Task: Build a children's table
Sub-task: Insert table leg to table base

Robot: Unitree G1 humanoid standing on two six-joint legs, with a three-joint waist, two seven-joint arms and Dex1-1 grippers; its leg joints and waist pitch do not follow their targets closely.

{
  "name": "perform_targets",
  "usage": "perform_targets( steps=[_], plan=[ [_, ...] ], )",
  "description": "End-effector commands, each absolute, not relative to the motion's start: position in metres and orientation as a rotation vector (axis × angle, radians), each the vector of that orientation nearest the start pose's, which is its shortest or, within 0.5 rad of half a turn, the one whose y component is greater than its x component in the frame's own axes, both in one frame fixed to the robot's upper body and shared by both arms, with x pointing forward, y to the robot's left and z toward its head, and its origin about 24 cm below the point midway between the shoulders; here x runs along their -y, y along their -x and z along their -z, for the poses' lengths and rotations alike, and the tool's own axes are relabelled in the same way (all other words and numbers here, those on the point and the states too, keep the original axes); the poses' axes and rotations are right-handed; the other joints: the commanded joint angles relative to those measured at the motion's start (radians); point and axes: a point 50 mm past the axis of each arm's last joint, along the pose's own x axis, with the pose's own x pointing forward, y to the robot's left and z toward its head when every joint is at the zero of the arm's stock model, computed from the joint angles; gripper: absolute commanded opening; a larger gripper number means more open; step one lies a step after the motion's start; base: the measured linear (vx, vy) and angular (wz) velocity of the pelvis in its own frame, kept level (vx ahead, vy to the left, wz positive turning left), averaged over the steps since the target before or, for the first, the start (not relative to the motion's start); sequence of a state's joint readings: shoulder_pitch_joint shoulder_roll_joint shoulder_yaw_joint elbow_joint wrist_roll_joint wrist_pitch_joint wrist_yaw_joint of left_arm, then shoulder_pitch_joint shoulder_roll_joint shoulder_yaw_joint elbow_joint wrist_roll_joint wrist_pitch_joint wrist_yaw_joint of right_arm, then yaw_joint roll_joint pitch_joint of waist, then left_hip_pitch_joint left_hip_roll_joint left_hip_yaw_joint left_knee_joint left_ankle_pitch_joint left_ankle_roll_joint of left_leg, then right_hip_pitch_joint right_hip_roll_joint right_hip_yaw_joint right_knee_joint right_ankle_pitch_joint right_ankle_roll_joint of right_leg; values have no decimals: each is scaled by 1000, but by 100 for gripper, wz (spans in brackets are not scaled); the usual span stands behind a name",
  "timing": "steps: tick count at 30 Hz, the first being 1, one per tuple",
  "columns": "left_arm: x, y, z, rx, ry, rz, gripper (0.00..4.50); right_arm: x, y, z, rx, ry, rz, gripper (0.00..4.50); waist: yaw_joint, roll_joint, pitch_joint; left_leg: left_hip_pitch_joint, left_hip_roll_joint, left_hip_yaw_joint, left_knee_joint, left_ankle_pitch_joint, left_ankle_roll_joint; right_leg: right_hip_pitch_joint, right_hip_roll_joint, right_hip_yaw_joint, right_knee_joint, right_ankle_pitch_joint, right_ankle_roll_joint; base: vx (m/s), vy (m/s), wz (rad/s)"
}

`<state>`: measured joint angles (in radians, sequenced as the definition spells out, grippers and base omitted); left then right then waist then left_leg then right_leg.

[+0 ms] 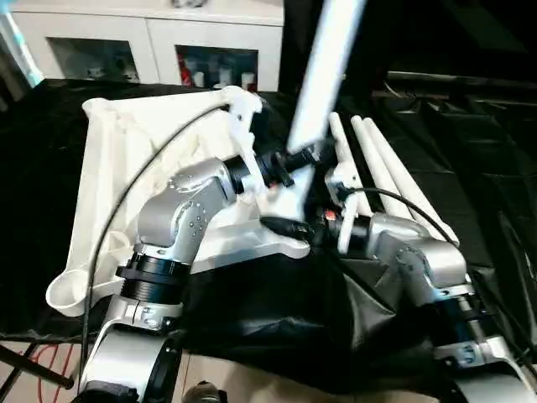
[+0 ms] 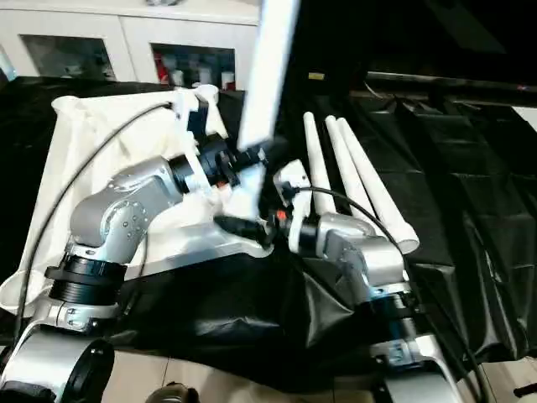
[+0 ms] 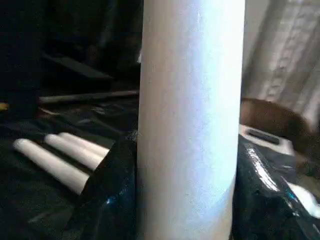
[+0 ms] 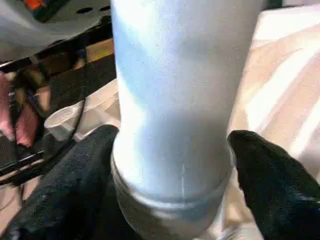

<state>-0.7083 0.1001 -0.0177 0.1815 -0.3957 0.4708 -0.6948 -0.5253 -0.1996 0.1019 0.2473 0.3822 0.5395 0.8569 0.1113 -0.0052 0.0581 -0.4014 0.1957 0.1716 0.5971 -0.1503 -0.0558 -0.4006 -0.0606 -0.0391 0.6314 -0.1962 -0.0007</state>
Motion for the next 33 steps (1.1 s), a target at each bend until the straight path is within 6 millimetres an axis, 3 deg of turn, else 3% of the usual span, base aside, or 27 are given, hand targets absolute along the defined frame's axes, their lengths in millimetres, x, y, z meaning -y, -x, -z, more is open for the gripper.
perform_targets(
  steps=[1,14,15,19,23,24,32,33],
  plan=[
    [-71,-339,-185,131,128,928,194,95,-322,-105,-210,-182,-1028,384,2,7,-80,30,30,-9,-63,-175,-14,52,-68,33,-67,-34,-216,0,0,0],
    [-67,-334,-182,140,117,910,194,91,-335,-119,-145,-259,-921,384,3,6,-79,31,29,-7,-65,-193,-29,48,-68,35,-68,-56,-201,0,0,0],
    [-66,-333,-183,139,119,911,194,91,-335,-119,-145,-262,-919,356,2,6,-79,29,28,-8,-65,-187,-27,50,-68,34,-68,-47,-201,0,0,0],
    [-66,-332,-182,137,119,921,194,89,-335,-119,-149,-264,-930,344,1,6,-79,30,28,-8,-66,-192,-27,49,-67,34,-68,-47,-200,0,0,0],
    [-66,-332,-182,133,121,921,194,89,-334,-119,-154,-268,-941,309,1,7,-77,30,28,-8,-67,-203,-30,49,-68,34,-70,-68,-196,0,0,0],
    [-66,-332,-182,129,129,927,194,89,-334,-118,-158,-269,-948,301,2,11,-78,30,28,-9,-66,-204,-32,49,-68,35,-70,-68,-196,0,0,0],
    [-66,-329,-184,122,195,981,194,94,-332,-117,-166,-269,-962,230,1,10,-78,30,27,-8,-66,-203,-33,50,-66,34,-68,-44,-207,0,0,0],
    [-66,-328,-186,125,209,988,250,95,-331,-118,-167,-271,-975,220,0,7,-78,30,28,-8,-66,-204,-32,50,-67,34,-69,-48,-205,0,0,0]
  ],
)
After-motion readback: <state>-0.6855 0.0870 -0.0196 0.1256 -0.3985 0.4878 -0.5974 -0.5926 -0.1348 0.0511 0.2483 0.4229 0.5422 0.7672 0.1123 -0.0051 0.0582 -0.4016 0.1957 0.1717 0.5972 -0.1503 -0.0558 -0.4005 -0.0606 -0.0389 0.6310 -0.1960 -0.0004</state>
